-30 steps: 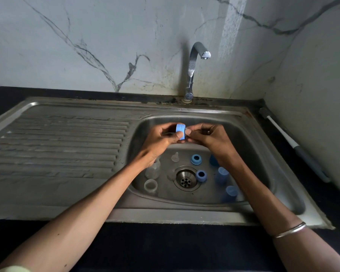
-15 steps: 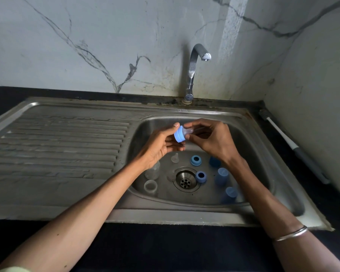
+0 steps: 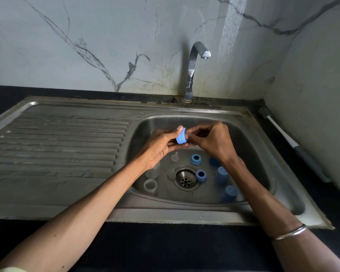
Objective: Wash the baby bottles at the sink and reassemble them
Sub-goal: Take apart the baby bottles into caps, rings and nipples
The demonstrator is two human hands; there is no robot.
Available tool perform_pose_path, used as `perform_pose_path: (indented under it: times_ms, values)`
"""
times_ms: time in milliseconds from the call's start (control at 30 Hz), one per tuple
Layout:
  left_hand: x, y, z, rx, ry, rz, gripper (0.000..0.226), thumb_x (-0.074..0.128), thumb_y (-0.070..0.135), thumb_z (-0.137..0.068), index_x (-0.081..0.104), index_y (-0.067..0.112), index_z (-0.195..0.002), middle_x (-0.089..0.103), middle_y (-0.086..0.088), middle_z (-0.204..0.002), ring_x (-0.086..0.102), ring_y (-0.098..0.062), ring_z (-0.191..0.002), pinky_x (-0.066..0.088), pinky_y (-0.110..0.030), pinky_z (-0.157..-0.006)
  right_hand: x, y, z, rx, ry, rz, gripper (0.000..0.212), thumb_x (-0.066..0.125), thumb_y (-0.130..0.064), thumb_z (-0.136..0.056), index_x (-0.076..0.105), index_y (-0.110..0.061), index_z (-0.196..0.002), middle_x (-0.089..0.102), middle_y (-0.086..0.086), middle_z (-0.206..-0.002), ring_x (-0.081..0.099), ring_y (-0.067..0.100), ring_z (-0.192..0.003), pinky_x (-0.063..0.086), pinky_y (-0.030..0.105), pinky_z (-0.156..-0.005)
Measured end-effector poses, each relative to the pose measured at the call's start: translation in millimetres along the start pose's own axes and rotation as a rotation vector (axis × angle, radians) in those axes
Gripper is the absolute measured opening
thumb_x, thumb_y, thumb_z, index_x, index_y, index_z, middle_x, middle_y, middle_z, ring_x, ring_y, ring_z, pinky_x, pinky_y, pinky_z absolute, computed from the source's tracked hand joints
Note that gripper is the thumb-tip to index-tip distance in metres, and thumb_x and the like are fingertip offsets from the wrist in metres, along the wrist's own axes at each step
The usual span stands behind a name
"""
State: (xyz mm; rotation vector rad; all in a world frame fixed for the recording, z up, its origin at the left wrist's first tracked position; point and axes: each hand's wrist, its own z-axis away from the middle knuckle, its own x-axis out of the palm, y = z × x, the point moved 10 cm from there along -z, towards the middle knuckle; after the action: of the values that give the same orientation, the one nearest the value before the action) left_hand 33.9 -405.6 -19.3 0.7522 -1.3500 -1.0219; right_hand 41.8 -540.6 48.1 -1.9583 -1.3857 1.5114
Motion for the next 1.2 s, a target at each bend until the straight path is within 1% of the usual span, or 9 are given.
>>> perform_pose_path:
  times_ms: [133, 333, 433, 567, 700, 867, 1000, 1167, 1200]
  values:
    - [1.7, 4.9, 2.6, 0.042, 0.027, 0.028, 0.021, 0.062, 0.011, -0.096, 0.066, -0.005, -0.109, 0.075, -0.018, -0.102, 0.073, -0.027, -0.099, 0.06, -0.028, -0.077, -1.6, 2.8, -1.3, 0.009, 0.024, -0.012, 0.021, 0.078, -0.016, -0.08, 0.071, -0.018, -0.1, 0.073, -0.007, -0.093, 0.07, -0.001, -0.083, 0.057, 0.018, -0.076]
    - [0.6, 6.3, 3.8, 0.055, 0.046, 0.011, 0.016, 0.059, 0.013, -0.098, 0.07, 0.001, -0.102, 0.076, -0.015, -0.1, 0.074, -0.024, -0.098, 0.06, -0.028, -0.08, 0.9, 6.6, -3.3, 0.016, 0.016, -0.038, 0.025, 0.081, -0.018, -0.076, 0.07, -0.017, -0.099, 0.071, -0.009, -0.093, 0.068, -0.002, -0.086, 0.055, 0.014, -0.075]
    - [-2.1, 4.0, 2.5, 0.053, 0.061, -0.016, 0.017, 0.06, 0.014, -0.097, 0.07, 0.001, -0.102, 0.076, -0.015, -0.101, 0.074, -0.023, -0.098, 0.06, -0.029, -0.082, 6.0, 4.8, -4.3, 0.01, -0.024, -0.04, 0.038, 0.085, -0.023, -0.072, 0.067, -0.018, -0.106, 0.07, -0.01, -0.1, 0.066, -0.001, -0.091, 0.054, 0.014, -0.079]
    - [-4.2, 1.7, 1.0, 0.042, 0.063, -0.023, 0.018, 0.062, 0.013, -0.095, 0.07, 0.0, -0.106, 0.076, -0.017, -0.1, 0.072, -0.02, -0.081, 0.06, -0.029, -0.079, 13.2, -2.7, -3.1, -0.043, -0.077, 0.005, 0.054, 0.087, -0.029, -0.068, 0.065, -0.022, -0.117, 0.069, -0.01, -0.108, 0.065, 0.0, -0.098, 0.055, 0.019, -0.084]
    - [-5.3, 0.3, -0.2, 0.034, 0.064, -0.01, 0.025, 0.066, 0.015, -0.092, 0.068, 0.0, -0.112, 0.075, -0.017, -0.105, 0.073, -0.022, -0.089, 0.06, -0.034, -0.084, 11.3, -4.3, -2.6, -0.03, -0.066, -0.008, 0.051, 0.086, -0.029, -0.07, 0.067, -0.022, -0.117, 0.07, -0.01, -0.105, 0.066, 0.0, -0.095, 0.056, 0.023, -0.086]
    - [-6.8, 1.8, -0.7, 0.016, 0.052, 0.094, 0.029, 0.072, 0.019, -0.079, 0.069, 0.004, -0.104, 0.076, -0.013, -0.097, 0.074, -0.02, -0.09, 0.06, -0.028, -0.077, 10.3, -6.0, -3.1, -0.03, -0.061, -0.074, 0.049, 0.082, -0.024, -0.076, 0.064, -0.021, -0.121, 0.07, -0.008, -0.11, 0.066, 0.002, -0.1, 0.057, 0.026, -0.088]
    - [-19.3, -0.4, -4.9, 0.006, 0.104, 0.059, 0.017, 0.072, 0.009, -0.084, 0.071, 0.005, -0.101, 0.075, -0.011, -0.096, 0.07, -0.018, -0.092, 0.056, -0.027, -0.085, 4.0, 0.8, -4.7, 0.01, -0.032, -0.119, 0.047, 0.079, -0.019, -0.079, 0.061, -0.021, -0.122, 0.068, -0.009, -0.113, 0.064, 0.001, -0.104, 0.055, 0.025, -0.091]
    - [-20.7, 1.6, -6.0, -0.001, 0.078, 0.042, 0.049, 0.08, 0.005, -0.069, 0.063, -0.012, -0.112, 0.073, -0.019, -0.103, 0.074, -0.021, -0.089, 0.06, -0.026, -0.082, -1.2, 5.5, -6.1, 0.02, -0.04, -0.118, 0.046, 0.078, -0.022, -0.081, 0.061, -0.025, -0.123, 0.067, -0.011, -0.115, 0.063, 0.0, -0.105, 0.055, 0.025, -0.091]
    - [-20.7, 1.8, -6.7, 0.001, 0.073, 0.039, 0.045, 0.08, 0.003, -0.068, 0.063, -0.01, -0.108, 0.073, -0.02, -0.102, 0.074, -0.022, -0.089, 0.061, -0.027, -0.081, -2.3, 6.5, -6.7, 0.024, -0.041, -0.12, 0.046, 0.078, -0.023, -0.081, 0.061, -0.026, -0.123, 0.067, -0.011, -0.115, 0.063, 0.0, -0.106, 0.055, 0.026, -0.092]
